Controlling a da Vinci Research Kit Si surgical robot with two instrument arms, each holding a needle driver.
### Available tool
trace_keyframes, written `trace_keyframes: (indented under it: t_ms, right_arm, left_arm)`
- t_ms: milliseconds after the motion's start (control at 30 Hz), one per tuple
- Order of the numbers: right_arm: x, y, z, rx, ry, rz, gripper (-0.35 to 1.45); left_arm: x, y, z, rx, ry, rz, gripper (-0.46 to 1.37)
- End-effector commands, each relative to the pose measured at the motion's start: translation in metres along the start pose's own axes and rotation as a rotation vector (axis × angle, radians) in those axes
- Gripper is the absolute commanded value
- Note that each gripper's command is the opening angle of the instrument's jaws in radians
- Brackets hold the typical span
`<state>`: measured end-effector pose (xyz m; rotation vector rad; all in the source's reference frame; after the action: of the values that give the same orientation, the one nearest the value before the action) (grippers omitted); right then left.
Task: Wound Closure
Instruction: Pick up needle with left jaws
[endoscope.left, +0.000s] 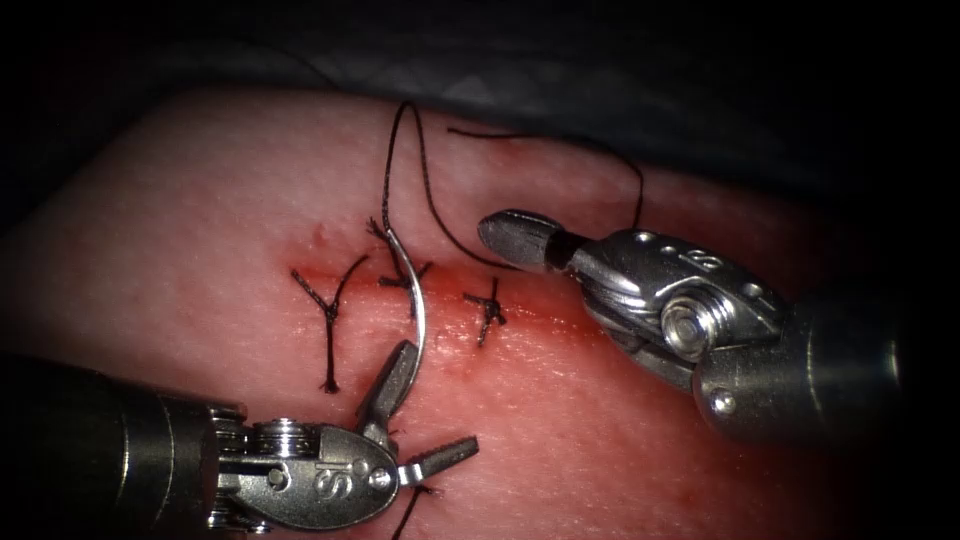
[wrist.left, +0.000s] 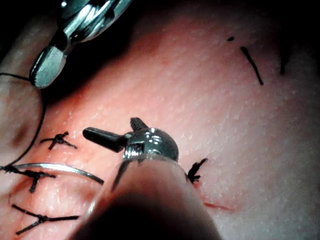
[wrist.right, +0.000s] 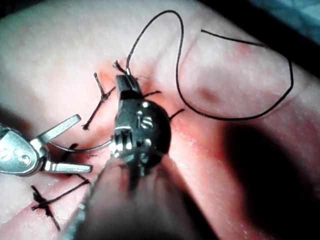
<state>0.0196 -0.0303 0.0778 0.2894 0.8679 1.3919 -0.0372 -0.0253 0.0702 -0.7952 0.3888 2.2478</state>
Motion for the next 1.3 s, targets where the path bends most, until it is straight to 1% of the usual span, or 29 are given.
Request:
trace_keyframes:
  t_ms: [33, 233, 300, 367, 400, 433, 467, 500, 533, 600, 667, 733, 767, 800, 833, 900, 967, 1067, 1100, 1200, 1233, 1300]
  right_arm:
    - [0.0, 0.0, 0.0, -0.004, 0.0, 0.0, -0.35]
    - [0.0, 0.0, 0.0, -0.006, -0.002, 0.0, -0.35]
    - [0.0, 0.0, 0.0, -0.006, -0.002, -0.006, -0.35]
    - [0.0, 0.0, 0.0, -0.005, -0.002, -0.012, -0.35]
    - [0.0, 0.0, 0.0, -0.005, -0.002, -0.018, -0.35]
    - [0.0, 0.0, 0.0, -0.005, -0.002, -0.018, -0.35]
    - [0.0, 0.0, 0.0, -0.005, -0.002, -0.018, -0.35]
    - [0.0, 0.0, 0.0, -0.003, 0.001, -0.017, -0.35]
    - [0.0, 0.0, 0.0, -0.002, 0.003, -0.017, -0.15]
    - [0.0, -0.0001, -0.0001, 0.005, 0.008, -0.034, 0.05]
    - [0.0, -0.0001, -0.0001, 0.013, 0.015, -0.057, 0.39]
    - [0.0, -0.0001, -0.0001, 0.023, 0.027, -0.062, 0.72]
    - [0.0, -0.0001, -0.0001, 0.025, 0.03, -0.062, 0.78]
    - [0.0, -0.0001, -0.0001, 0.028, 0.035, -0.062, 0.85]
    - [0.0, -0.0001, -0.0001, 0.031, 0.04, -0.061, 0.92]
    - [0.0, -0.0001, -0.0001, 0.031, 0.04, -0.061, 0.95]
    - [0.0001, -0.0001, -0.0001, 0.031, 0.04, -0.067, 0.97]
    - [0.0001, -0.0002, -0.0001, 0.033, 0.042, -0.072, 0.97]
    - [0.0002, -0.0002, -0.0002, 0.033, 0.042, -0.072, 0.98]
    - [0.0002, -0.0002, -0.0002, 0.034, 0.045, -0.072, 0.96]
    - [0.0002, -0.0002, -0.0002, 0.034, 0.045, -0.072, 0.95]
    - [0.0001, -0.0002, -0.0002, 0.034, 0.045, -0.077, 0.94]
  left_arm:
    - [0.0, 0.0, 0.0, -0.003, 0.0, 0.001, 0.55]
    - [0.0, 0.0, 0.0, -0.003, 0.0, 0.001, 0.55]
    - [0.0, 0.0, 0.0, -0.009, 0.003, 0.001, 0.5]
    - [-0.0001, -0.0001, 0.0001, -0.034, 0.015, -0.015, 0.44]
    - [-0.0002, -0.0001, 0.0002, -0.061, 0.029, -0.023, 0.38]
    - [-0.0002, 0.0, 0.0002, -0.074, 0.035, -0.026, 0.35]
    - [-0.0005, 0.0, 0.0002, -0.121, 0.057, -0.043, 0.29]
    - [-0.0005, 0.0, 0.0002, -0.131, 0.062, -0.044, 0.31]
    - [-0.0007, 0.0, 0.0003, -0.154, 0.069, -0.051, 0.36]
    - [-0.001, -0.0001, 0.0004, -0.166, 0.063, -0.068, 0.4]
    - [-0.0013, -0.0003, 0.0005, -0.167, 0.03, -0.086, 0.39]
    - [-0.0019, -0.0006, 0.0006, -0.168, -0.02, -0.101, 0.45]
    - [-0.0021, -0.0006, 0.0006, -0.17, -0.033, -0.11, 0.48]
    - [-0.0025, -0.0007, 0.0005, -0.178, -0.063, -0.114, 0.57]
    - [-0.0031, -0.0009, 0.0005, -0.191, -0.102, -0.127, 0.75]
    - [-0.0036, -0.001, 0.0005, -0.203, -0.138, -0.141, 0.89]
    - [-0.0043, -0.0011, 0.0006, -0.216, -0.185, -0.157, 0.96]
    - [-0.0051, -0.0012, 0.0009, -0.221, -0.21, -0.177, 0.94]
    - [-0.0055, -0.0013, 0.0012, -0.221, -0.219, -0.19, 0.88]
    - [-0.0058, -0.0015, 0.0016, -0.232, -0.218, -0.218, 0.85]
    - [-0.0059, -0.0016, 0.0018, -0.241, -0.217, -0.23, 0.85]
    - [-0.006, -0.0019, 0.0022, -0.266, -0.214, -0.253, 0.95]
